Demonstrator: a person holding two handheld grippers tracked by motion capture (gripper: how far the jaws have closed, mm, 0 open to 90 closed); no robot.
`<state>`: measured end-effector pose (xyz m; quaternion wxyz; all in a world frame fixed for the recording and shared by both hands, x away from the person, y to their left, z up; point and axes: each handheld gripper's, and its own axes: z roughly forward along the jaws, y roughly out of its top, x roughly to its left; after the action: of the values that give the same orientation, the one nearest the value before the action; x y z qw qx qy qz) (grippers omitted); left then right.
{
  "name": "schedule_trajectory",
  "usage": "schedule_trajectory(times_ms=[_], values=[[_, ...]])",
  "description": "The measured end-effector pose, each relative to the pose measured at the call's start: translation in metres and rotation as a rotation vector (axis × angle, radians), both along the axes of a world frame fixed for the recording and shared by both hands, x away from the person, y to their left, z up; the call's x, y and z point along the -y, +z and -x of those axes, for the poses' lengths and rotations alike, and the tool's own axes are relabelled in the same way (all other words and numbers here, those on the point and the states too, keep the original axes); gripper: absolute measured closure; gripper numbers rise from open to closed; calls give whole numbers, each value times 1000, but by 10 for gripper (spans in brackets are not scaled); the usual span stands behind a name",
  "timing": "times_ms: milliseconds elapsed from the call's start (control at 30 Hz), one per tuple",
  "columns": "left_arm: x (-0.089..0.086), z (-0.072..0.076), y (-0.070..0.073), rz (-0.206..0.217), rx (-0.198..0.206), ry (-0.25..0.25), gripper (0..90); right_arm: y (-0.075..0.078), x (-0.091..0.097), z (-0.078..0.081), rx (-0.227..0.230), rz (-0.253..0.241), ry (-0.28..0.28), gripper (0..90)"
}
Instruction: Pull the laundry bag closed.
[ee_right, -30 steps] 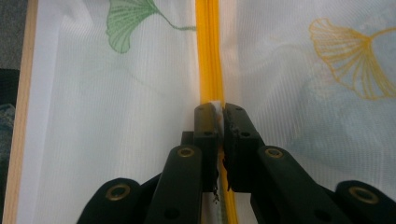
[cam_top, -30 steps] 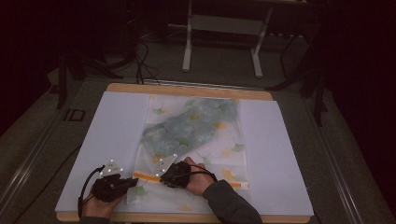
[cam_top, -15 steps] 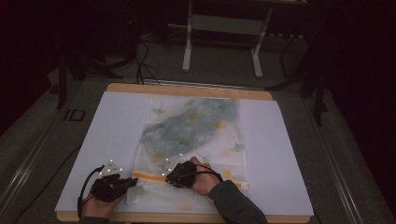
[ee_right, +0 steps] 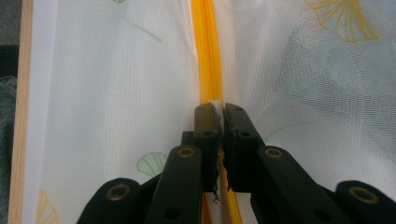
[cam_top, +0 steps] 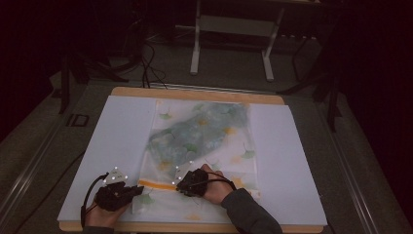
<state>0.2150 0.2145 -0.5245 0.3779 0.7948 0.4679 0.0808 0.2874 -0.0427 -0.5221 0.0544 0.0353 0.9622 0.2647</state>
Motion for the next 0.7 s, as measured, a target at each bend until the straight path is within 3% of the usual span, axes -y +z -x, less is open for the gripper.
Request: schedule_trajectory(times_ms=[700], values=[[-1,0,0,-1,1,2,883,3,18,1,2,53,-6,851]])
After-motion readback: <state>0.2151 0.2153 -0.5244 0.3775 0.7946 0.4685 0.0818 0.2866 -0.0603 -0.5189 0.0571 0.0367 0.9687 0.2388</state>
